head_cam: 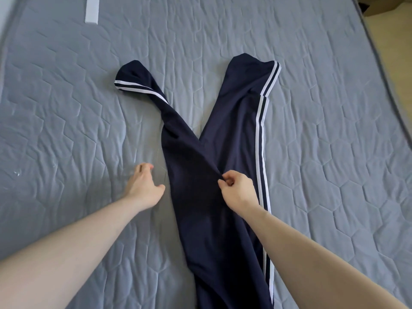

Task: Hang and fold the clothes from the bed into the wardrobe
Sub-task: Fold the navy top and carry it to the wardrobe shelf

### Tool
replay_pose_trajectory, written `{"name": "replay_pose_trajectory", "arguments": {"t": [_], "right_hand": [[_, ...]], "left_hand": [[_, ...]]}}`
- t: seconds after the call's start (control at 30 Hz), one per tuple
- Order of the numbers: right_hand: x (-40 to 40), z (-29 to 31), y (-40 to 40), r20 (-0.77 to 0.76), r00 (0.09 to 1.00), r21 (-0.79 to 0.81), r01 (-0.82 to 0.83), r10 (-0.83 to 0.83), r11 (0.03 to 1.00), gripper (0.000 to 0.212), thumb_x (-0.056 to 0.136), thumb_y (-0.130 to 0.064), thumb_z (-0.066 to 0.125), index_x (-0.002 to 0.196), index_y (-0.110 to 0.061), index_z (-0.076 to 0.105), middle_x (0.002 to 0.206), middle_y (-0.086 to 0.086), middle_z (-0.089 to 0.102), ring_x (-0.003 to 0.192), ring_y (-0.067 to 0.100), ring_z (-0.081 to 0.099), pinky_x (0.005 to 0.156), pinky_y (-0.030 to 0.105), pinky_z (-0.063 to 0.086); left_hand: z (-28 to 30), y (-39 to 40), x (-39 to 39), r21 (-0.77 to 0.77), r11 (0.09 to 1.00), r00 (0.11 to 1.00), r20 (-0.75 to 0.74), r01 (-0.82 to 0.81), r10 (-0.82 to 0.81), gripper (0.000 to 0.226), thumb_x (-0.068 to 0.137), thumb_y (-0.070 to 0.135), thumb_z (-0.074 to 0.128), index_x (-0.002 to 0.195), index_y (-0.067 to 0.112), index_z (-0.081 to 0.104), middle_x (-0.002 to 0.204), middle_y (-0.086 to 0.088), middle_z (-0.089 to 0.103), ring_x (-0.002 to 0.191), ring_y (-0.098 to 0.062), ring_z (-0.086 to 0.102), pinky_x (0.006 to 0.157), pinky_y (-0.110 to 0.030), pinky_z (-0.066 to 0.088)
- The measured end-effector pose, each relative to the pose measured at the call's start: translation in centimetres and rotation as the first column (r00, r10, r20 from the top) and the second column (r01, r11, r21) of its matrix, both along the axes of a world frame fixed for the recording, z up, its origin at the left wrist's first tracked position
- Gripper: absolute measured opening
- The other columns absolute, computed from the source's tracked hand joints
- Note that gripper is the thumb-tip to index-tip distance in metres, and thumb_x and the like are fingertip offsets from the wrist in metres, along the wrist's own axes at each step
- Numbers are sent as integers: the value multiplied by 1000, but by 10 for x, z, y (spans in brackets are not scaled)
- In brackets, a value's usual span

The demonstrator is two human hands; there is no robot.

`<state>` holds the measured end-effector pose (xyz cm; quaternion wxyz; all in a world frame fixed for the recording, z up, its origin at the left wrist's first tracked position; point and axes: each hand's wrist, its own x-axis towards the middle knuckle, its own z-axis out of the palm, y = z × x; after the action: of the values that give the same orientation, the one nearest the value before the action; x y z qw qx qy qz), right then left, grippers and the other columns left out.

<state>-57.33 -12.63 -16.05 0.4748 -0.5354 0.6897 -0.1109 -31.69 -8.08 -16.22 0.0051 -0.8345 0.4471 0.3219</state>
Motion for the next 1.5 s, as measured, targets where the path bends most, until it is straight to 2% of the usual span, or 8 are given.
{"name": "replay_pose_trajectory", "arguments": {"t": [0.2,0.3,0.5,0.77,1.03,1.27,1.4,1.5], "right_hand": [[-55,11,23,176,930,-222,358,-324,907,13,94,-27,47,85,-34,54,75,-14,64,65,3,56,58,13,45],[-86,0,29,21,906,-84,423,-423,902,16,95,-22,48,85,-32,57,71,-10,65,64,13,62,60,38,57],[-85,-8,6,-249,951,-87,167,-184,982,47,83,-19,62,126,-31,45,125,-15,50,83,2,56,74,31,40],[53,4,-108,-130,965,-430,-264,230,863,61,82,-37,72,139,-30,53,136,-10,54,125,19,46,105,35,40],[146,-17,-189,-150,863,-211,-504,482,837,55,93,-37,68,145,-30,53,132,-1,65,120,25,60,99,40,51],[100,29,-237,453,890,-365,240,-54,900,22,99,-23,49,85,-27,65,70,-21,63,68,-5,55,68,12,44],[38,29,-273,375,854,-320,485,-361,814,23,100,-29,44,82,-32,58,59,-25,51,53,-6,47,65,20,40],[3,9,-281,192,864,-207,500,-466,841,28,103,-41,45,122,-27,61,90,-23,61,71,-6,57,72,21,42]], "left_hand": [[-4,-46,-11,44,999,1000,2,9,-9,80,88,37,68,156,23,28,167,-5,12,144,-37,34,115,-43,36],[-11,-75,-19,85,994,998,-9,-64,65,94,84,44,72,161,29,19,170,-6,1,152,-39,18,121,-45,26],[-45,-114,-36,311,938,988,12,-152,156,143,61,81,74,156,38,-23,165,-3,-32,151,-50,-17,123,-60,3],[-74,-127,-40,339,919,978,121,-200,168,169,46,81,82,136,34,-53,146,-11,-57,144,-52,-31,111,-77,2],[-67,-143,-35,436,876,979,68,-204,194,170,52,68,87,134,27,-56,140,-18,-61,141,-57,-35,110,-79,4],[-58,-148,-37,456,866,977,54,-206,204,162,64,58,88,137,25,-54,141,-20,-60,142,-57,-32,115,-76,7],[-61,-145,-31,452,877,983,-5,-162,184,156,70,47,84,137,25,-54,136,-20,-64,139,-58,-37,113,-77,0],[-64,-143,-29,445,882,982,-23,-156,185,149,73,37,80,135,26,-56,133,-19,-66,139,-57,-37,112,-77,-1]]}}
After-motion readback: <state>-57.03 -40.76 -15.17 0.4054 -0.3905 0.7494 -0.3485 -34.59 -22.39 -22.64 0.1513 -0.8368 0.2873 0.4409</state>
